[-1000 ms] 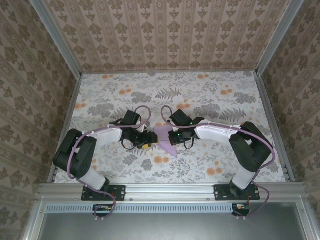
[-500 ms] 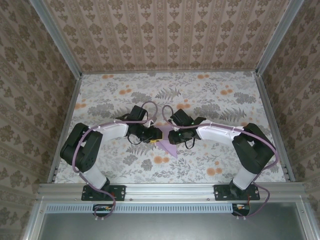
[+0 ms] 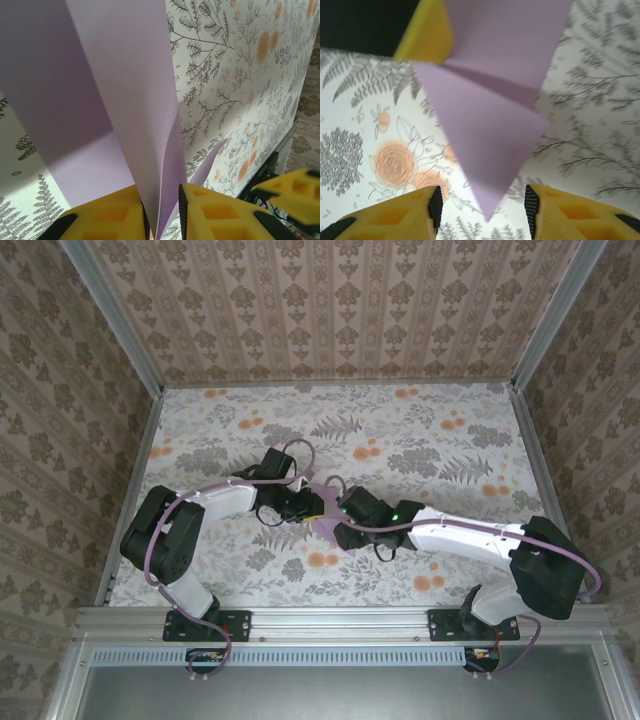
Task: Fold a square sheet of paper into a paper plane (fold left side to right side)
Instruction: Fourth fold the wing at the center of the table.
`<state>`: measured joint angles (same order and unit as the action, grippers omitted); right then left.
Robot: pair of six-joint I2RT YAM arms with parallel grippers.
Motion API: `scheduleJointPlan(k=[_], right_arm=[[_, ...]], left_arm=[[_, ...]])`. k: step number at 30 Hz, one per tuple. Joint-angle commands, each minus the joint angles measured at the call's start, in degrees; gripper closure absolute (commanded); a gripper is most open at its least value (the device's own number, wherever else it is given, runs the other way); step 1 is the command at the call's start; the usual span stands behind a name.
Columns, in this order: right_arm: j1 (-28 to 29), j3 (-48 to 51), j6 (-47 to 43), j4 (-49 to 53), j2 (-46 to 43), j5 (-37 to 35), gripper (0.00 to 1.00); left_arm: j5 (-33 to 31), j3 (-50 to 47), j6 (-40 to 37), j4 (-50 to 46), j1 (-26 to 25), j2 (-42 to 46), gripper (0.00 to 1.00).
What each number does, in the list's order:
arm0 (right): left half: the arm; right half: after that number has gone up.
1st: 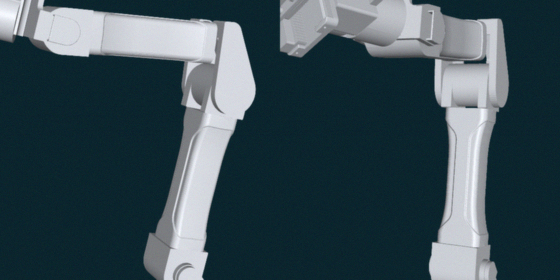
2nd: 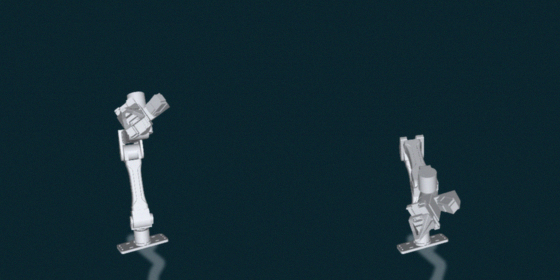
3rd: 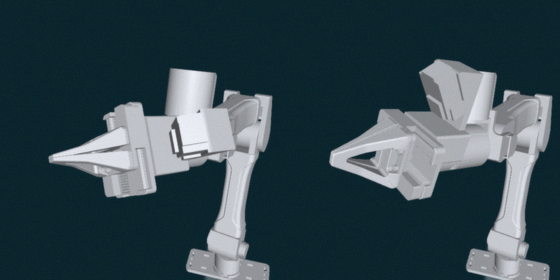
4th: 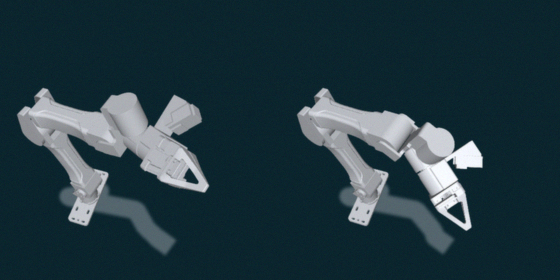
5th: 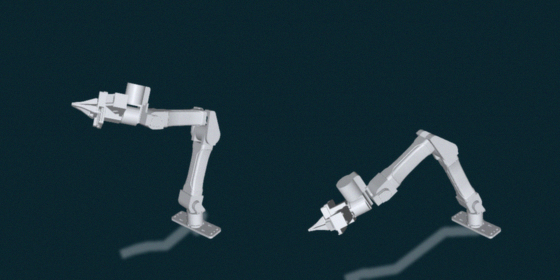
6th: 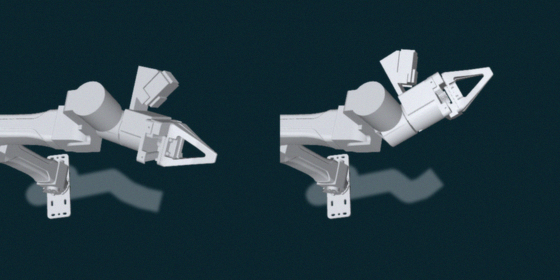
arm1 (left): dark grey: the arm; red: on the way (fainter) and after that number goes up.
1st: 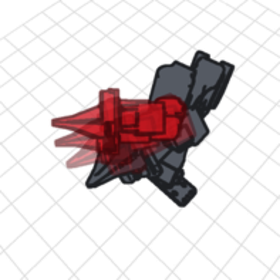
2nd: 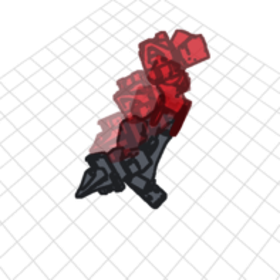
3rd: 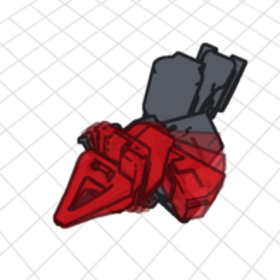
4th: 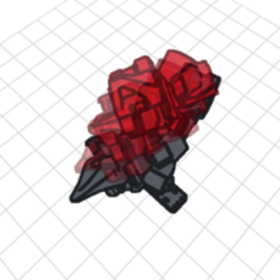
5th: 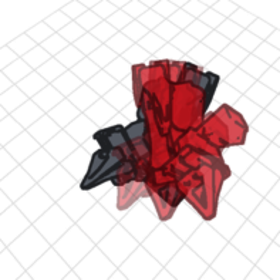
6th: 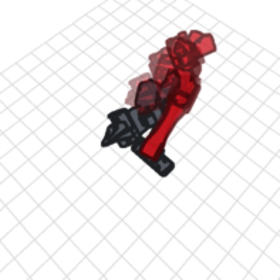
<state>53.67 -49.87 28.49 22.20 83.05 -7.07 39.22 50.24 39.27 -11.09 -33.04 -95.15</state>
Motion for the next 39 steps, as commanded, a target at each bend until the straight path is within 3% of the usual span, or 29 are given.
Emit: scheduleJointPlan(k=[1,15,21,26,31,34,39], right_arm=[[2.35,-0.60,3.06,-1.00,3.73,-6.43,0.50],[4.38,-6.48,0.75,0.30,12.95,-8.71,0.49],[4.34,-7.35,1.13,0.75,14.86,-9.15,0.54],[4.34,-7.35,1.40,1.08,15.13,-9.08,0.68],[3.97,-7.30,1.90,1.05,15.23,-7.17,0.90],[3.22,-7.03,2.20,0.63,15.14,-4.90,0.97],[1.64,-5.64,2.55,-2.17,13.89,1.75,1.00]], left_arm=[[0.16,2.10,1.43,-0.51,-0.46,0.78,0.76],[0.06,3.21,2.73,-0.64,-0.59,0.14,0.75],[-0.05,3.20,2.48,-1.04,-0.54,0.35,0.75],[-0.44,2.99,1.67,-2.26,-0.45,1.34,0.68],[-1.45,1.76,0.66,-3.95,0.83,4.51,0.56],[-1.79,0.94,-0.04,-5.38,2.11,7.01,0.48],[-1.96,-1.48,-0.42,-6.60,4.41,10.05,0.43]])
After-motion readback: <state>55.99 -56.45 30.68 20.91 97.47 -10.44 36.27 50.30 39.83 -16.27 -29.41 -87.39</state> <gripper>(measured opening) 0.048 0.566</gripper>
